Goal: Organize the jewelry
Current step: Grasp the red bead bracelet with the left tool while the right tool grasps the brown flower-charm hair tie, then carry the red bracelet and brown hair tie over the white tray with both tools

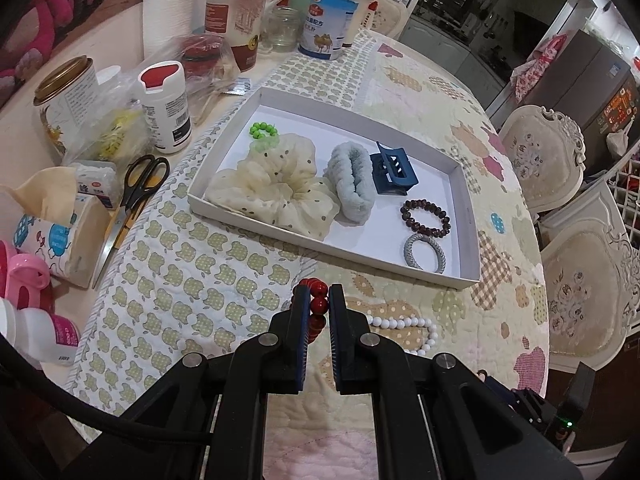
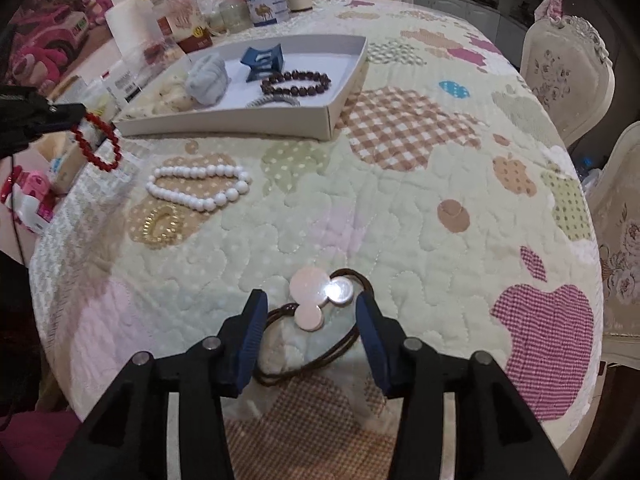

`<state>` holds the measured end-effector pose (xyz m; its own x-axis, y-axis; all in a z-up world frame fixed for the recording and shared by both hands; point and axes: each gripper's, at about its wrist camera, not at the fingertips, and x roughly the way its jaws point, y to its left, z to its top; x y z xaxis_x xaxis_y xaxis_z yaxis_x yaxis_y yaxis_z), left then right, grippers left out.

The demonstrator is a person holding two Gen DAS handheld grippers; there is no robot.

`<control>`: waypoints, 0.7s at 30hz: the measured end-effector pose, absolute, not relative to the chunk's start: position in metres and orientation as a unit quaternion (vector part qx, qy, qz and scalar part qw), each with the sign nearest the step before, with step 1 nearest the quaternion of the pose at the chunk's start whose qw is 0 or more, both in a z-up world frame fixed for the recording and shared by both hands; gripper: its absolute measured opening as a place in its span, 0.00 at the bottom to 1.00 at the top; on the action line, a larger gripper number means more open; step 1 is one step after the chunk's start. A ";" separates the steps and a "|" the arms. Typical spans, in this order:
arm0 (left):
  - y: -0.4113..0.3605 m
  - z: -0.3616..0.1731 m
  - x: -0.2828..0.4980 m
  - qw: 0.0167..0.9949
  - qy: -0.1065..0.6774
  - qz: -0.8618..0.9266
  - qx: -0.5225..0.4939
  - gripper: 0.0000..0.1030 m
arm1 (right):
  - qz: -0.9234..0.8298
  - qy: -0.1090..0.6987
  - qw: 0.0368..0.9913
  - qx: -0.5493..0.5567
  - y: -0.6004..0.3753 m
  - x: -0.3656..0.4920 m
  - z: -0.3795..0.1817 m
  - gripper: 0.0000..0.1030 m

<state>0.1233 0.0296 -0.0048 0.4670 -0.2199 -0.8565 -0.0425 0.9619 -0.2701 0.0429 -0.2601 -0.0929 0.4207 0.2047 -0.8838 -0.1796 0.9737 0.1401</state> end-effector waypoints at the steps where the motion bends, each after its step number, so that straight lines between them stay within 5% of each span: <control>1: 0.030 -0.005 0.123 0.846 0.514 -0.052 -0.129 0.08 | 0.113 0.523 0.845 0.009 -0.258 0.045 -0.096 0.47; 4: 0.032 -0.006 0.123 0.846 0.514 -0.051 -0.130 0.08 | 0.102 0.513 0.852 -0.006 -0.255 0.046 -0.098 0.35; 21: 0.035 0.032 0.135 0.862 0.487 -0.057 -0.127 0.08 | 0.155 0.459 0.873 0.059 -0.261 0.049 -0.027 0.35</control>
<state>0.1352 0.0352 0.0324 0.5186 -0.2215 -0.8258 -0.0263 0.9613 -0.2743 0.0491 -0.2615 -0.0266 0.5311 0.3243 -0.7828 -0.2154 0.9452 0.2454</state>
